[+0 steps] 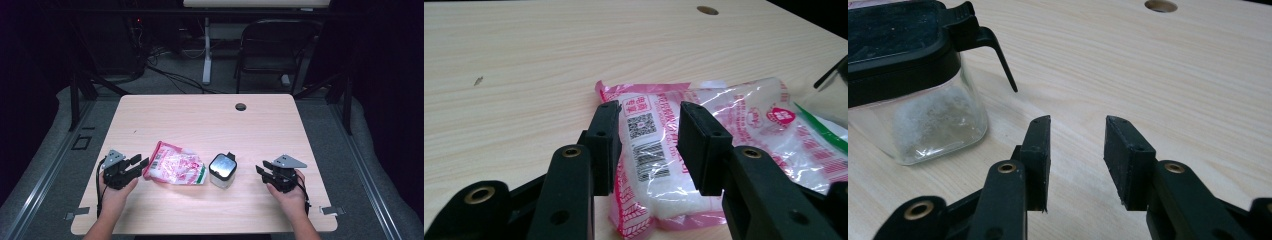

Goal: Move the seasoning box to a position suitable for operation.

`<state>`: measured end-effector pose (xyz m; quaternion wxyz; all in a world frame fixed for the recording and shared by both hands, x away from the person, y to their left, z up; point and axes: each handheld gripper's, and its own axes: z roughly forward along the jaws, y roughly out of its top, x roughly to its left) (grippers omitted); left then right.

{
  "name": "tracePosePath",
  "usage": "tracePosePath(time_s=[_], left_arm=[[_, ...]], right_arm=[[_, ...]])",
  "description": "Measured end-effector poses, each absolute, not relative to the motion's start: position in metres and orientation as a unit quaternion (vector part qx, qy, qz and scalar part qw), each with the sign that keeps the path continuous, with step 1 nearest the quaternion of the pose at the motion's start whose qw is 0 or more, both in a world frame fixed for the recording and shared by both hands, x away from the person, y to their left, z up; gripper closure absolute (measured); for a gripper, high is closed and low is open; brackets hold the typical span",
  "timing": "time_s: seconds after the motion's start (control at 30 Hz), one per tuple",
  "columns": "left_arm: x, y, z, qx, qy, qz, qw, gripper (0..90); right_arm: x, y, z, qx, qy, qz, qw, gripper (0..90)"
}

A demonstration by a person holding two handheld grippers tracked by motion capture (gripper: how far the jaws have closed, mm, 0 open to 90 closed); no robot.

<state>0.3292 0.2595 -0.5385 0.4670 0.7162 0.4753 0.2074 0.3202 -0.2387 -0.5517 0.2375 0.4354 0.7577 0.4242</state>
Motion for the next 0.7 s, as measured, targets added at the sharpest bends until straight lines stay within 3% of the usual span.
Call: tracePosePath(time_s=[0.7], left_arm=[[0.315, 0.258, -0.540, 0.723, 0.471, 0.217, 0.457, 64.5]], right_arm=[[0.341, -0.210, -0.549, 0.382, 0.781, 0.433, 0.238, 67.0]])
